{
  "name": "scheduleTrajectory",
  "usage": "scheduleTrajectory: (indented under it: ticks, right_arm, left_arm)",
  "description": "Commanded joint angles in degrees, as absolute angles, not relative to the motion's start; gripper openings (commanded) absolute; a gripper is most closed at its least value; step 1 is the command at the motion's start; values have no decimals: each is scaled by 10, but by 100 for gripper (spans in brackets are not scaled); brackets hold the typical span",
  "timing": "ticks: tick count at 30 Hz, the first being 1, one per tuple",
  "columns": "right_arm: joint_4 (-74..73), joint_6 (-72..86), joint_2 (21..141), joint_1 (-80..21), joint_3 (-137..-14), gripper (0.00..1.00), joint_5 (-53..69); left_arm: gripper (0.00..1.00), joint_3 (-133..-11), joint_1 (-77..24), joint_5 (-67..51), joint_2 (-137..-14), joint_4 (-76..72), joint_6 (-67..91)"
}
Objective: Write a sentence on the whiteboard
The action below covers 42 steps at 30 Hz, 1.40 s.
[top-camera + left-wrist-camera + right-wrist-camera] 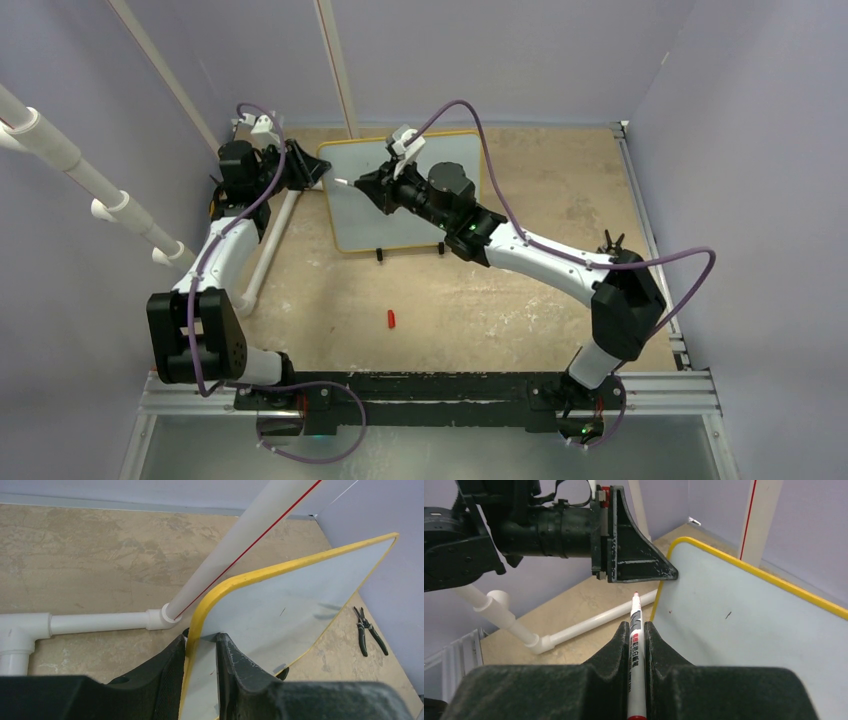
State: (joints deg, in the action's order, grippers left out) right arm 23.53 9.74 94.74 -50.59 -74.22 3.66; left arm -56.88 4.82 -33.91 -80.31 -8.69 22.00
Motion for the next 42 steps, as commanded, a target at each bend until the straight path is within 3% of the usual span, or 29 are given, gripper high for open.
scheduleTrajectory:
  ticks: [1, 25, 42]
  right_arm:
    - [248, 99, 944, -508, -759, 0, 58]
    - [250, 82, 1010, -507, -810, 0, 38]
    - [252, 87, 1015, -507, -803, 0, 36]
  left_arm:
    - [25, -562, 52, -350, -813, -106, 225]
    - [0, -562, 52, -341, -808, -91, 207]
    - [0, -563, 52, -338, -802, -87, 193]
